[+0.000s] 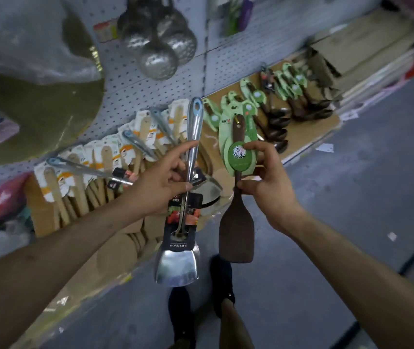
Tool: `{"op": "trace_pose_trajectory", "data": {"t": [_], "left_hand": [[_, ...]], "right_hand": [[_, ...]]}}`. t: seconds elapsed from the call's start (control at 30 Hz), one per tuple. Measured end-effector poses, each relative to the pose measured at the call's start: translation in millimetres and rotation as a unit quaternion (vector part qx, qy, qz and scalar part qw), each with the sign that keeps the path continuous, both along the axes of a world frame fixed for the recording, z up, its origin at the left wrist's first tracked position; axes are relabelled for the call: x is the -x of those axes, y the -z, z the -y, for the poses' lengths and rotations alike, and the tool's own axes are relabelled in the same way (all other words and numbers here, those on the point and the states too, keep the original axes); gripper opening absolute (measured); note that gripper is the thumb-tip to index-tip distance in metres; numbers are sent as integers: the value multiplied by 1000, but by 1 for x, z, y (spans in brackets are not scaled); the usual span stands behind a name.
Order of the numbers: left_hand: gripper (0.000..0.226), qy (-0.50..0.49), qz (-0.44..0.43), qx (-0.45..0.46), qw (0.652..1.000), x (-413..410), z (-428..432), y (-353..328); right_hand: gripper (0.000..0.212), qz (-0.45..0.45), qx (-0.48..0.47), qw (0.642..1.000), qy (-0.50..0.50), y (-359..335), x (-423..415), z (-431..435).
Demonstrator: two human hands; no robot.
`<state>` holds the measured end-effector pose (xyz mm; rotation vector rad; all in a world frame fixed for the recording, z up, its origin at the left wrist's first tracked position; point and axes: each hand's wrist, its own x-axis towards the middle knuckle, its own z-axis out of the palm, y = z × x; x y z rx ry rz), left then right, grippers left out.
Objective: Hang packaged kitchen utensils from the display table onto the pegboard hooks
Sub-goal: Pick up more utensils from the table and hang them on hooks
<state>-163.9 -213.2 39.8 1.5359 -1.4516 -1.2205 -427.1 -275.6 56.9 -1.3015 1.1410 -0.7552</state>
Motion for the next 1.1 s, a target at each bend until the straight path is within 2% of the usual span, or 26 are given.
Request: {"op": "trace_pose_trajectory", "data": {"t": [0.17,0.3,0.6,0.87,1.1], "left_hand": [[96,81,-9,41,996,70,57,-61],[98,135,-11,59,989,143,105,-117],[95,257,2,181,949,332,207,-257],[94,282,-11,262,923,463,267,-369],[97,289,-30,320,902,531,348,-413]], "right_hand": [[73,1,18,995,94,-49,77,0],[81,2,41,985,166,-93,148,9],[93,-33,149,960,235,-223,323,64],[85,-52,264,924,273,-346,432,115],[77,-47,312,901,298,-393,482,183]]}}
